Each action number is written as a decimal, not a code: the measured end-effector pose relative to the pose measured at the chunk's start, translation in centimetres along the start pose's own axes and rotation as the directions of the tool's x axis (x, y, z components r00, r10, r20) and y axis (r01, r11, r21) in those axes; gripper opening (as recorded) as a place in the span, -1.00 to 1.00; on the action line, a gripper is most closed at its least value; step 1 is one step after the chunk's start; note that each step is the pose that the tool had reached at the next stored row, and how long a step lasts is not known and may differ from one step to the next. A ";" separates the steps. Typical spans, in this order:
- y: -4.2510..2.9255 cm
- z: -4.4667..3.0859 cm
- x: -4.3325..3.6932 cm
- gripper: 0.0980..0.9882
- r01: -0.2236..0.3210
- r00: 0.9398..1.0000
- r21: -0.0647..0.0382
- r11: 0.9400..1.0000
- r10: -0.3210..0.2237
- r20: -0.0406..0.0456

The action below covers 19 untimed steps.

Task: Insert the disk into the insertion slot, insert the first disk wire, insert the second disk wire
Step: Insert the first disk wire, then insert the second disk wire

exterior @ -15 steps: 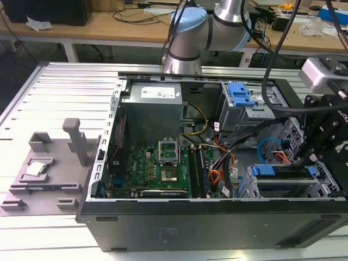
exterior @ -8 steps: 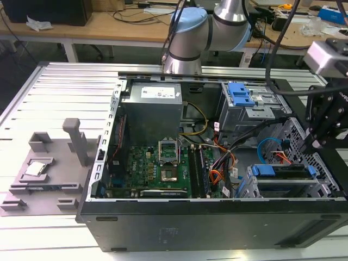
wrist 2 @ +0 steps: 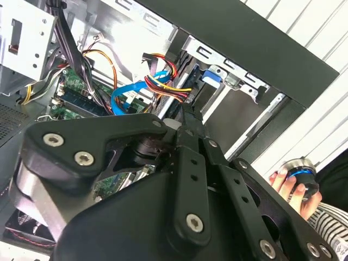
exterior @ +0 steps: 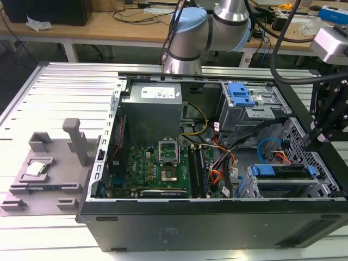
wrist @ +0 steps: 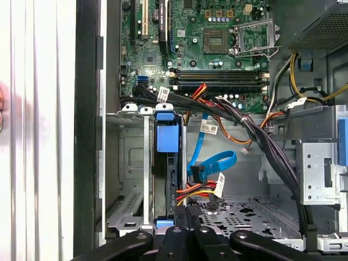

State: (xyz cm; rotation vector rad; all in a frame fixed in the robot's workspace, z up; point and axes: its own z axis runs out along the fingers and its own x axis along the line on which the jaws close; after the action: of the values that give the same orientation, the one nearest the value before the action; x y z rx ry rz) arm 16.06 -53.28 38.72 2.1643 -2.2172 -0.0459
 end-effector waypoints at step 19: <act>0.03 0.02 -0.35 -0.28 0.052 0.999 0.000 0.999 -0.052 -0.003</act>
State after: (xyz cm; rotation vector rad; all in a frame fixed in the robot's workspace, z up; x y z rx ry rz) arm 16.03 -52.92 38.71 2.2204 -2.1598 -0.0440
